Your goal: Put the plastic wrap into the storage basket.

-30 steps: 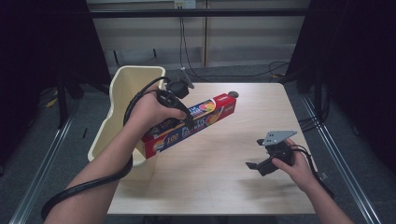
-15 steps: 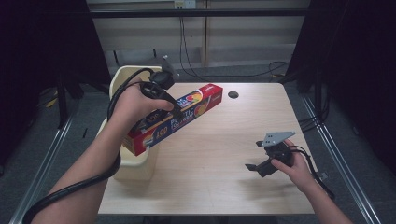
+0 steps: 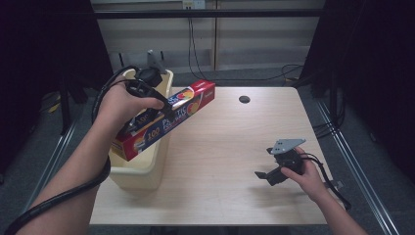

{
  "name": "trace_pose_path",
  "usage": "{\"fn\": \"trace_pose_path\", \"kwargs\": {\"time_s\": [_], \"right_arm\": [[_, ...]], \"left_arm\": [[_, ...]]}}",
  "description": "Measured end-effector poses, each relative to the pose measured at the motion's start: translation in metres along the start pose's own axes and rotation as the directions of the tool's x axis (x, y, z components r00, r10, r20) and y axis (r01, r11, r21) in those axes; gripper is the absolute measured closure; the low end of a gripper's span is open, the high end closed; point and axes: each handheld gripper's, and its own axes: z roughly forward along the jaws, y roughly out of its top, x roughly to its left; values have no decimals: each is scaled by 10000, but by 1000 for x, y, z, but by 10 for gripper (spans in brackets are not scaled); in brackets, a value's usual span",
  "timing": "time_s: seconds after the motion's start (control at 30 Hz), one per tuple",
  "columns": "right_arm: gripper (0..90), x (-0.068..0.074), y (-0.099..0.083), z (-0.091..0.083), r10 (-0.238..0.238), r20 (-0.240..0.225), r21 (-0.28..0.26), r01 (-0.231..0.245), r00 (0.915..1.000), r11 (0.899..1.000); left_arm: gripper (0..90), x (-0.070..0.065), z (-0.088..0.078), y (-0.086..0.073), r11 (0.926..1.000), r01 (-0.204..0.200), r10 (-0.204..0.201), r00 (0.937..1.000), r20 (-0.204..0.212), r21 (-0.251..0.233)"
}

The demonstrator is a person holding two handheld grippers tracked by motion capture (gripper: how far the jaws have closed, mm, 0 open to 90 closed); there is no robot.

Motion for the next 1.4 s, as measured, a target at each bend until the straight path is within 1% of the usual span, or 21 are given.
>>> {"fn": "trace_pose_path", "kwargs": {"time_s": [0.1,0.17,0.2,0.23,0.37,0.4,0.53,0.6,0.67,0.73,0.77,0.8,0.83,0.9,0.93,1.0,1.1,1.17,1.27,1.33,1.4], "right_arm": [[19,1,0,1,-9,-57,6,9,10000,10000],[19,1,1,1,-49,-54,27,49,10000,10000],[19,1,1,1,-68,-27,49,68,10000,10000],[19,1,1,1,-81,-16,51,81,10000,10000],[19,1,0,1,-84,-52,61,84,10000,9999],[19,1,1,1,-38,-48,59,38,10000,10000],[19,1,1,0,-66,58,-34,66,10000,10000],[19,0,1,0,-39,55,-45,39,10000,10000],[19,0,1,0,-89,53,15,89,9999,10000],[19,-1,1,0,-87,66,23,86,9999,10000],[19,-1,1,0,-92,62,19,92,9999,10000],[19,-1,1,0,-92,62,19,92,9999,10000],[19,0,1,0,-88,52,10,88,9999,10000],[19,0,1,0,-66,90,-3,66,9999,10000],[19,0,1,1,-111,218,-8,111,9997,9999],[19,0,1,1,-138,185,-3,138,9997,9999],[19,0,2,1,-118,175,-2,118,9998,9999],[19,0,2,0,-106,63,-14,106,9999,9999],[19,-1,2,0,-88,121,-28,89,9999,10000],[19,-1,2,-1,-137,189,-62,139,9997,9999],[19,-1,2,-1,-132,194,-55,133,9997,9999]], "left_arm": [[408,2,-4,-2,9999,117,-117,9999,-114,-16],[408,7,-8,-5,9996,290,-290,9994,-164,-40],[408,8,-9,-6,9997,223,-224,9995,-207,-46],[408,9,-10,-7,9993,364,-366,9990,-270,-85],[408,13,-14,-8,9986,532,-534,9982,-284,-68],[408,13,-17,-9,9986,535,-536,9975,-459,-23],[408,15,-22,-10,9970,765,-771,9961,-423,-146],[408,17,-25,-12,9969,741,-753,9961,-467,-283],[408,20,-28,-14,9951,942,-954,9943,-466,-290],[407,20,-29,-14,9953,926,-939,9942,-516,-276],[408,22,-31,-15,9924,1174,-1192,9915,-514,-363],[407,22,-31,-15,9924,1174,-1192,9915,-514,-363],[407,23,-32,-15,9941,1029,-1047,9927,-600,-330],[407,25,-34,-16,9913,1245,-1270,9899,-626,-428],[407,27,-35,-18,9901,1306,-1336,9891,-615,-508],[407,29,-36,-19,9882,1452,-1482,9869,-638,-495],[407,31,-38,-20,9886,1458,-1483,9861,-746,-388],[407,33,-39,-21,9850,1660,-1694,9824,-787,-477],[407,35,-40,-23,9852,1644,-1680,9822,-844,-482],[407,36,-41,-23,9809,1867,-1906,9784,-795,-550],[407,36,-42,-25,9810,1858,-1899,9783,-825,-551]]}}
